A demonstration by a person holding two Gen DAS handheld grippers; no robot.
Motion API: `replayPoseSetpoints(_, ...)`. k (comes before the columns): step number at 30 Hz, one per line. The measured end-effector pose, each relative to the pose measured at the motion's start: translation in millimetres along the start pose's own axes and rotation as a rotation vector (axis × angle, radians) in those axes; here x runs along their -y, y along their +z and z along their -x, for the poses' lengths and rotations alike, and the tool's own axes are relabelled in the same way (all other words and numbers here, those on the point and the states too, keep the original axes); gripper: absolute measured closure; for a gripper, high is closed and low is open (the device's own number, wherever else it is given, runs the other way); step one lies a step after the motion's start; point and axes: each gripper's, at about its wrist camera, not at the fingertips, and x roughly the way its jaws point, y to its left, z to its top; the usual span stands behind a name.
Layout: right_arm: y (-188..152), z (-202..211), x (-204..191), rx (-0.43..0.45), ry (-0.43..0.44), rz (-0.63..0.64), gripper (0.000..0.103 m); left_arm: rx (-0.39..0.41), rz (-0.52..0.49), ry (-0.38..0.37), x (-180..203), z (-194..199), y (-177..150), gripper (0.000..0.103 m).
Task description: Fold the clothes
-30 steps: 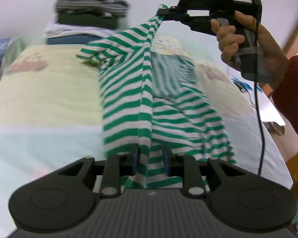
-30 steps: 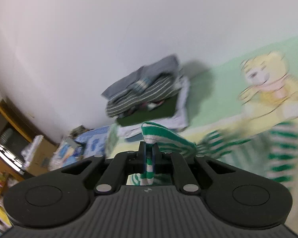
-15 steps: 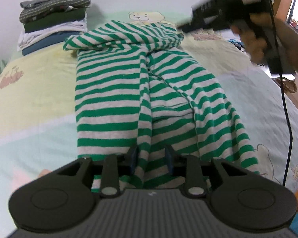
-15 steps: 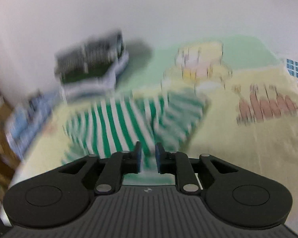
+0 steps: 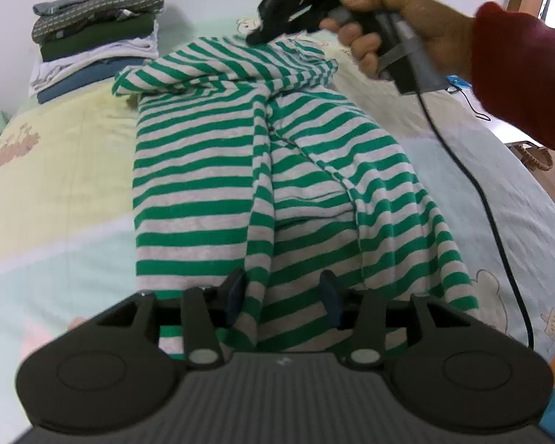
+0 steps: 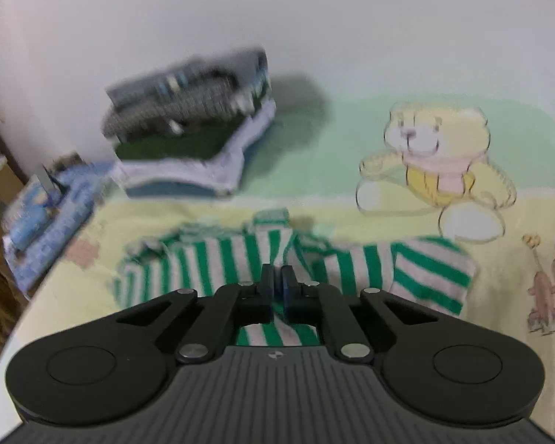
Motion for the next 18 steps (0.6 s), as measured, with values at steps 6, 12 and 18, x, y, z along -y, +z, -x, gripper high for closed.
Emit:
replayPoseSetpoints(6,8,47,16,0.135,-0.071,-0.071,0.099,-0.007,-0.018,-0.007,1,-2,4,0.05)
replayPoseSetpoints(12,-11,32,60,0.1,-0.225,-0.207,0.099,-0.011,-0.002,-0.026,-3,-1,4,0.05)
replayPoseSetpoints(18,-36,34,66,0.067,-0.187,-0.254,0.068,-0.014,-0.011,-0.018,-4,2,3,0.05)
